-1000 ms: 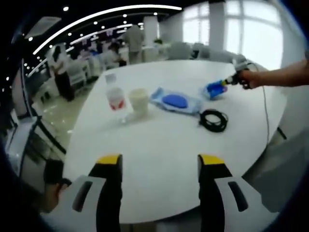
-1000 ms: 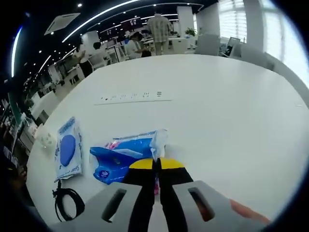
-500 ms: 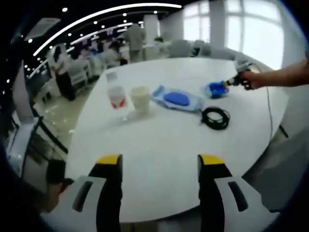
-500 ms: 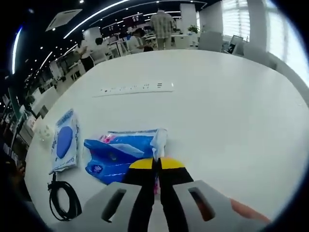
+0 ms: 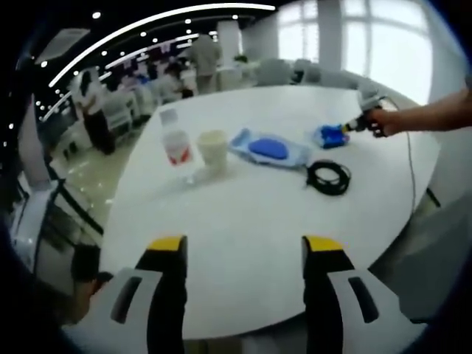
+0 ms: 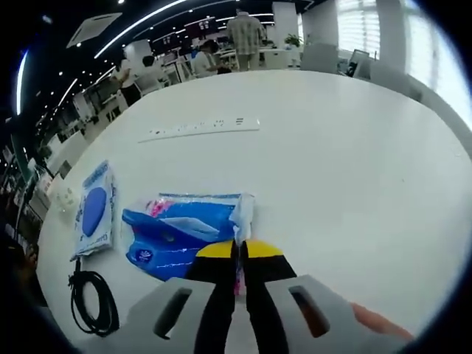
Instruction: Arrange the tabletop items into an orderly group along one side of the table until the central work area is clear of visible clutter.
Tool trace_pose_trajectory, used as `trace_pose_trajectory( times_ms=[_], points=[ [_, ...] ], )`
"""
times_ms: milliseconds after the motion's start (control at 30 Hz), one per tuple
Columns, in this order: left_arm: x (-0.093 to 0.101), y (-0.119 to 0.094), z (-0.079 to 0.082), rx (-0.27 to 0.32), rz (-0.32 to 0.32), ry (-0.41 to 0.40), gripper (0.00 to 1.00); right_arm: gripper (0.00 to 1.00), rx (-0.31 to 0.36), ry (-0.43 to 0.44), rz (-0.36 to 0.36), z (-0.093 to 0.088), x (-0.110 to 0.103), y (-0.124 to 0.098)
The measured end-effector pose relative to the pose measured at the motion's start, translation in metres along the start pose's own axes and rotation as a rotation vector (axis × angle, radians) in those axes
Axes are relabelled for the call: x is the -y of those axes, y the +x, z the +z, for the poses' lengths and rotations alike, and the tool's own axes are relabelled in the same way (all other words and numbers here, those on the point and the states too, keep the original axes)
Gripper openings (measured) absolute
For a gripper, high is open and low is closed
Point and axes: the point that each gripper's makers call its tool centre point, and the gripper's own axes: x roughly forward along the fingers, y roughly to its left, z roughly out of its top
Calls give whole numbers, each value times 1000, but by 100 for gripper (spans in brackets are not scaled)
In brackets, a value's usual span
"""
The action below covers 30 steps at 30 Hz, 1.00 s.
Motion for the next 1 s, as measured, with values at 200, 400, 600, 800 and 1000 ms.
trace_pose_trajectory(
  times_ms=[200, 400, 600, 800, 1000],
  points=[
    [0, 0, 0, 0, 1, -1, 60, 3, -6, -7, -4, -1, 1, 0],
    [0, 1, 0, 0, 2, 1, 60, 12, -10, -26, -5, -5, 0, -4],
    [1, 2, 0, 3, -1, 3, 59, 15, 34, -25, 0, -4, -2, -11],
    [3, 3, 0, 2, -9, 8, 59, 9, 63, -6, -10, 2, 10, -8],
    [5, 2, 0, 4, -18, 14, 59, 5, 62, -15, -6, -1, 6, -15]
  ],
)
